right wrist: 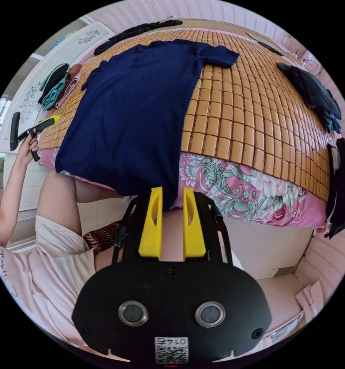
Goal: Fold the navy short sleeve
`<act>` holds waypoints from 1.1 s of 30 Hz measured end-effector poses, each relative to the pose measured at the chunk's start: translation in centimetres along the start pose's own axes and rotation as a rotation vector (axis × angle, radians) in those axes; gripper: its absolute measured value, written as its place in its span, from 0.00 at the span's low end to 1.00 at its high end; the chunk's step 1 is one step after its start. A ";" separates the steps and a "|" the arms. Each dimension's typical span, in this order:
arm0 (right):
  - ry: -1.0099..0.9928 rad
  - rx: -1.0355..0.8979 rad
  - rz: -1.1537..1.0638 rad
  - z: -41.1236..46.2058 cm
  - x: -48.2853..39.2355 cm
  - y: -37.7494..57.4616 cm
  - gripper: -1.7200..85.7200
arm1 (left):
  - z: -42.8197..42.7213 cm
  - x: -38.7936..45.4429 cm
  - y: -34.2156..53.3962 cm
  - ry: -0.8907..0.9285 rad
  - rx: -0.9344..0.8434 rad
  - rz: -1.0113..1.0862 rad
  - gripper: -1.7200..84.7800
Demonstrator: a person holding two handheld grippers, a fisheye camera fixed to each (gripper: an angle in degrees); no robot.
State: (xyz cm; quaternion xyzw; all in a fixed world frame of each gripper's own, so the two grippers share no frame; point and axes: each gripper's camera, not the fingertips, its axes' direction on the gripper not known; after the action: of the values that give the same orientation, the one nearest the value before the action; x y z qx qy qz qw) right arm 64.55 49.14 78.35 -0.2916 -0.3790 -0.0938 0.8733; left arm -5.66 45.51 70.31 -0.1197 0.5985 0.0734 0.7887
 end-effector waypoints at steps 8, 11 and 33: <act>-0.103 -0.108 -0.032 -0.6 2.2 -1.6 0.03 | 8.4 -5.8 -11.0 0.019 -0.106 -0.141 0.08; -0.145 -0.119 -0.029 -1.7 3.8 -1.3 0.03 | 8.9 -5.9 -12.0 -0.025 -0.093 -0.052 0.02; -0.213 -0.202 -0.063 -2.5 6.9 -4.5 0.03 | 7.5 -20.6 -16.5 -0.061 0.038 -0.298 0.11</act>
State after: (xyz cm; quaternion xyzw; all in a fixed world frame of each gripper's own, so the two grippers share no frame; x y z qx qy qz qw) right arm 69.10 44.44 83.88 -0.3742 -0.4670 -0.1275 0.7910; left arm -0.08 32.32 93.74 -0.1899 0.5513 -0.0520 0.8107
